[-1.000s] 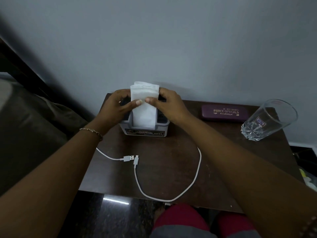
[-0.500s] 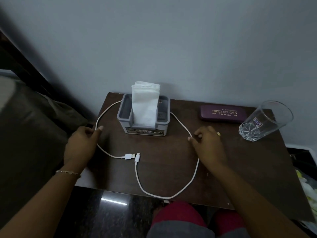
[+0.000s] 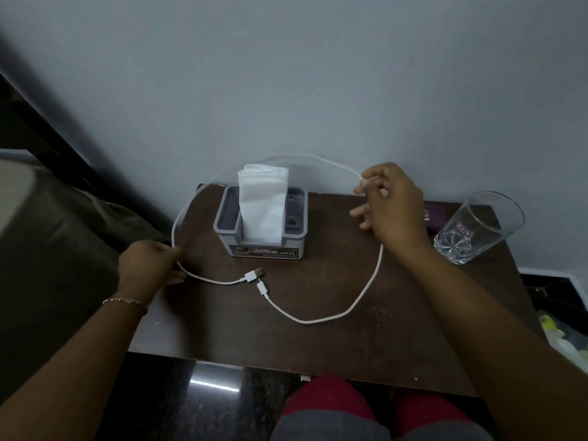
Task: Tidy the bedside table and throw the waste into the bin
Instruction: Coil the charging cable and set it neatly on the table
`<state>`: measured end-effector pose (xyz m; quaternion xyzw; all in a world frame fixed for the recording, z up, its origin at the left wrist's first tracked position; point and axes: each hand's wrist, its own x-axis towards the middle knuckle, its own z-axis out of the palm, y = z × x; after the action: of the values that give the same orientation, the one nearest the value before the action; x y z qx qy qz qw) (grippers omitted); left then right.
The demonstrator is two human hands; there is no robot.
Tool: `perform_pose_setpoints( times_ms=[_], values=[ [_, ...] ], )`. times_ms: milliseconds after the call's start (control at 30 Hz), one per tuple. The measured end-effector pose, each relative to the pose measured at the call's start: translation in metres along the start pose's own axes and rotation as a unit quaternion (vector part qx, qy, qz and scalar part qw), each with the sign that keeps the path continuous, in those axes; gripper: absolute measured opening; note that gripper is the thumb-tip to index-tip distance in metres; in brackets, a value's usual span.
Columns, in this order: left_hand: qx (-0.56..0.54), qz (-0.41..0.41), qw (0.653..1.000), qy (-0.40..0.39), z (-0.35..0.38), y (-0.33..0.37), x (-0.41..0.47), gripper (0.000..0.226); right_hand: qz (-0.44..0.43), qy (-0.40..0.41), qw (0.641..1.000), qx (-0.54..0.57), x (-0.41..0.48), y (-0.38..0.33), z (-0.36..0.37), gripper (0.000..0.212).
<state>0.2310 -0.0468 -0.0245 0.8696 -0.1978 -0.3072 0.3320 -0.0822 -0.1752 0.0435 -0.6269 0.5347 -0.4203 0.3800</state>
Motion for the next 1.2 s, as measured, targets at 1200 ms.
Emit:
perform_pose_setpoints(
  times_ms=[1200],
  values=[
    [-0.165,-0.003,0.967,-0.194,0.152,0.004,-0.2,0.025,0.162,0.25,0.947,0.124,-0.12,0.131,-0.086,0.02]
  ],
)
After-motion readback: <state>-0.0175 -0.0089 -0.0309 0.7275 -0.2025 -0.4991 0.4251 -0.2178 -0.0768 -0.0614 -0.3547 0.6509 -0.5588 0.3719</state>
